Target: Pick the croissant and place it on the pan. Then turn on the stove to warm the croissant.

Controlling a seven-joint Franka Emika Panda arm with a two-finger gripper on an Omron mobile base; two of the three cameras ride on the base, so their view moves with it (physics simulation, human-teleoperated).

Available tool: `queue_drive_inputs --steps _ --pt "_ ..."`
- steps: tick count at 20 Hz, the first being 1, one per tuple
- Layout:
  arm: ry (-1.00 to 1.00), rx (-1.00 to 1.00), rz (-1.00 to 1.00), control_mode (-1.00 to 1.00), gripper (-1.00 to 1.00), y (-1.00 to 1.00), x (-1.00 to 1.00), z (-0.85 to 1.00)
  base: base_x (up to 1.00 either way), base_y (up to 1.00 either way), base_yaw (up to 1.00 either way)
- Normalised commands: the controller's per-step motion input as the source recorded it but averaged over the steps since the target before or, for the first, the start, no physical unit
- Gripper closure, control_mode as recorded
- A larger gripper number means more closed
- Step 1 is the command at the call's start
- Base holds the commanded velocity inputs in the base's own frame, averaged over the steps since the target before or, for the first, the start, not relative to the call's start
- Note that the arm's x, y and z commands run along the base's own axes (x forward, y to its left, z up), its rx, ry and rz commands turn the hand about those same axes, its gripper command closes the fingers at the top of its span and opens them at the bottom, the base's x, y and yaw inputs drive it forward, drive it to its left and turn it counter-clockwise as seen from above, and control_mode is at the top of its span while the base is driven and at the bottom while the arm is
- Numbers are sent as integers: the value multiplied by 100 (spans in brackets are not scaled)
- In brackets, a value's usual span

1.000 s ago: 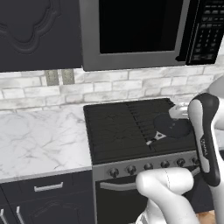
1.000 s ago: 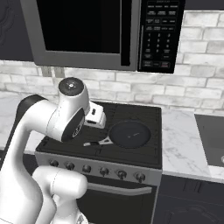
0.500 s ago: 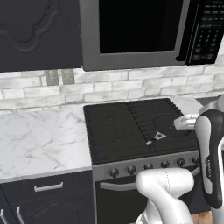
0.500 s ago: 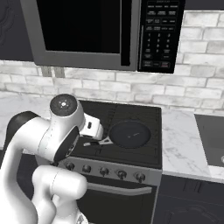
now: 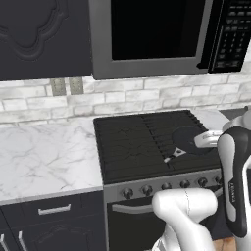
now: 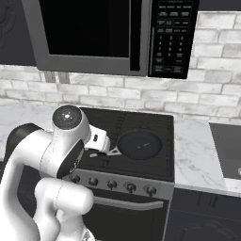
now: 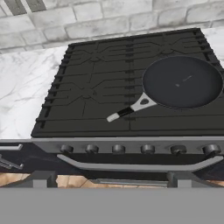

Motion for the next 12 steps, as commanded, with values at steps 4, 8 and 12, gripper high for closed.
queue_drive_inputs --steps 4,8,12 --pt "0 0 0 -100 -100 0 0 0 0 0 0" --pt "0 0 0 -100 -100 0 0 0 0 0 0" --pt "0 0 0 100 -100 0 0 0 0 0 0"
